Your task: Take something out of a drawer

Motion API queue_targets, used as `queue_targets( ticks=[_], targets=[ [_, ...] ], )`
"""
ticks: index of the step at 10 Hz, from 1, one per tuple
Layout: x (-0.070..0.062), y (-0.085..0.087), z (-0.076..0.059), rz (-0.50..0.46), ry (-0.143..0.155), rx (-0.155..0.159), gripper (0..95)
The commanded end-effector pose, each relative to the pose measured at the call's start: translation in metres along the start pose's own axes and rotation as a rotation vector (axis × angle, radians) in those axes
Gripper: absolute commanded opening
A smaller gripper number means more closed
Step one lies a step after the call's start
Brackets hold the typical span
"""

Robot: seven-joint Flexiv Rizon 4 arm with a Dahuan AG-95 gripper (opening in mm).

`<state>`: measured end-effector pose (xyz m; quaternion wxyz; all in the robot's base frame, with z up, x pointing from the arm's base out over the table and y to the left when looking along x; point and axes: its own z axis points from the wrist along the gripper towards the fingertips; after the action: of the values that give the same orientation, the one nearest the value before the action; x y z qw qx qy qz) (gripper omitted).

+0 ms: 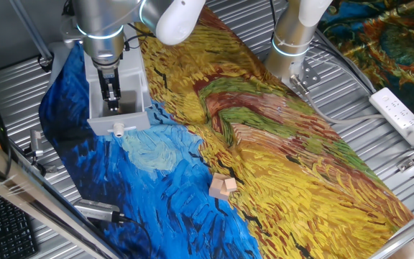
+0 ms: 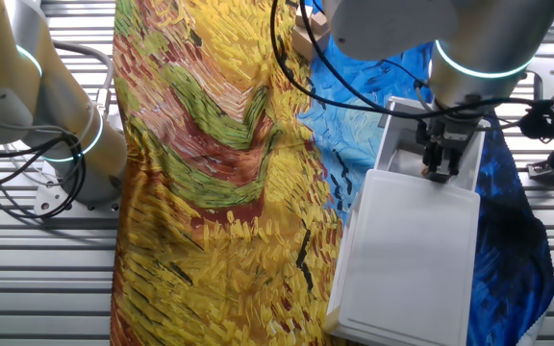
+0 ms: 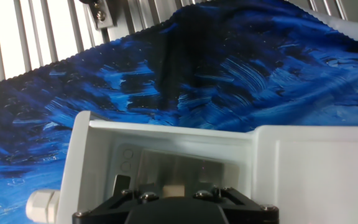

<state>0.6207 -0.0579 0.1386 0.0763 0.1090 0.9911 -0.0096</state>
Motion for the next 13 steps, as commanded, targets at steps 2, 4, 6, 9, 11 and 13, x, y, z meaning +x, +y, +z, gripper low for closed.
queue_targets(
  ticks=[2,4,6,9,11,13],
  targets=[
    [0.0,-0.001,-0.001,0.014,-0.001,0.01,0.0],
    [0.0,-0.002,-0.001,0.013,-0.003,0.017,0.0],
    [0.0,-0.002,-0.001,0.014,-0.003,0.02,0.0],
    [-0.001,0.0,-0.011,0.014,0.003,0.029,0.0],
    [-0.002,0.005,-0.026,0.023,0.008,0.025,0.0],
    [0.0,0.009,-0.045,0.032,0.011,0.023,0.0]
  ],
)
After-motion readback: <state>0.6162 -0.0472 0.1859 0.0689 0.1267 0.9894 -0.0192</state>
